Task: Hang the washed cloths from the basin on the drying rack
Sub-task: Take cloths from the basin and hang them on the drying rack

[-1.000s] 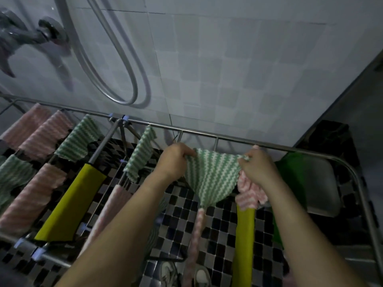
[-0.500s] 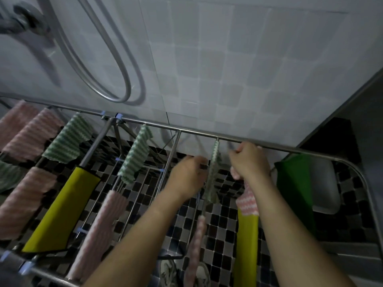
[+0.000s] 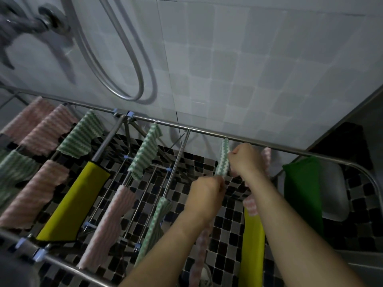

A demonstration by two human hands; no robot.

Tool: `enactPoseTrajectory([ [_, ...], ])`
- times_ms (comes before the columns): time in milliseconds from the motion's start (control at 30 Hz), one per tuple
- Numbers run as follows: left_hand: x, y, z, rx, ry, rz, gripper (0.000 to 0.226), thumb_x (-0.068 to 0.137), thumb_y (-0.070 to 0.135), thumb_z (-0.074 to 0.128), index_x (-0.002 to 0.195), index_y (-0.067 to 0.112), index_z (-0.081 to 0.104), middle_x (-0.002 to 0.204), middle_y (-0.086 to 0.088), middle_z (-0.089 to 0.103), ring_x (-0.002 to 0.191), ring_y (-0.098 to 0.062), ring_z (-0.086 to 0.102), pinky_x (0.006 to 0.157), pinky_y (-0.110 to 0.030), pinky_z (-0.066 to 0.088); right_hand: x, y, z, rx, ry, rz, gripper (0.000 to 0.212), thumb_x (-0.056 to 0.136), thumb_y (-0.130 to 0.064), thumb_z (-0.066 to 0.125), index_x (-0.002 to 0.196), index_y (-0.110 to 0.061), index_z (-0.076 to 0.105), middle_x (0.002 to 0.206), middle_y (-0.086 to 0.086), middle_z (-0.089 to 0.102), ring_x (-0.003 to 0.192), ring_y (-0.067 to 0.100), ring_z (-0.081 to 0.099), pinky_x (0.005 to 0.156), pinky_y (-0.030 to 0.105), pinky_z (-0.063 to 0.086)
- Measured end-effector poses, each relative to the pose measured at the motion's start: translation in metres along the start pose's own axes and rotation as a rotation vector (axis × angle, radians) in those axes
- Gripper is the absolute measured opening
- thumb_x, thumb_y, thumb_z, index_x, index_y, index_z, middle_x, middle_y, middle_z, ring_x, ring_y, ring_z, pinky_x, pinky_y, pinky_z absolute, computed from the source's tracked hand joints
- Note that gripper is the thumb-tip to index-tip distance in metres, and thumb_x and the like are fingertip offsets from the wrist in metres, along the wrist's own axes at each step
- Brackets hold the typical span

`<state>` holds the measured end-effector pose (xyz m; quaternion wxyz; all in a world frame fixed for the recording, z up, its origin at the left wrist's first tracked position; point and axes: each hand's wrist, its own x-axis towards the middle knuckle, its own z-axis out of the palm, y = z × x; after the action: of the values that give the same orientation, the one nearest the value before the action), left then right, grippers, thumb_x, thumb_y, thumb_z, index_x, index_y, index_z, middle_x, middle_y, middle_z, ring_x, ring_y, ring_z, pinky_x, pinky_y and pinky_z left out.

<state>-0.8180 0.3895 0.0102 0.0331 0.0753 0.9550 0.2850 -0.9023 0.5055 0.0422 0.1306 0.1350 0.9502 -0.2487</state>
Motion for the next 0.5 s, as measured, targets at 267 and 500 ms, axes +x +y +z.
enactPoseTrajectory([
  [267, -0.001, -0.009, -0.002, -0.066, 0.081, -0.067, 0.008, 0.086, 0.019, 0.066, 0.092, 0.016, 0.063, 0.088, -0.001, 0.064, 0.076, -0.019, 0.061, 0.066, -0.031, 0.05, 0.004, 0.005, 0.005, 0.109, -0.09, -0.06, 0.037, 0.096, -0.039, 0.053, 0.075, -0.012, 0.067, 0.053, 0.001, 0.062, 0.035, 0.008, 0.052, 0.054, 0.024, 0.047],
  [500, 0.0, -0.011, 0.003, -0.093, 0.055, -0.138, 0.007, 0.086, 0.02, 0.064, 0.093, 0.019, 0.063, 0.083, 0.001, 0.07, 0.074, -0.016, 0.065, 0.068, -0.034, 0.055, 0.012, 0.003, 0.016, 0.175, -0.084, -0.03, 0.032, 0.094, -0.032, 0.059, 0.07, -0.013, 0.066, 0.05, 0.002, 0.064, 0.034, 0.01, 0.056, 0.044, 0.021, 0.041],
])
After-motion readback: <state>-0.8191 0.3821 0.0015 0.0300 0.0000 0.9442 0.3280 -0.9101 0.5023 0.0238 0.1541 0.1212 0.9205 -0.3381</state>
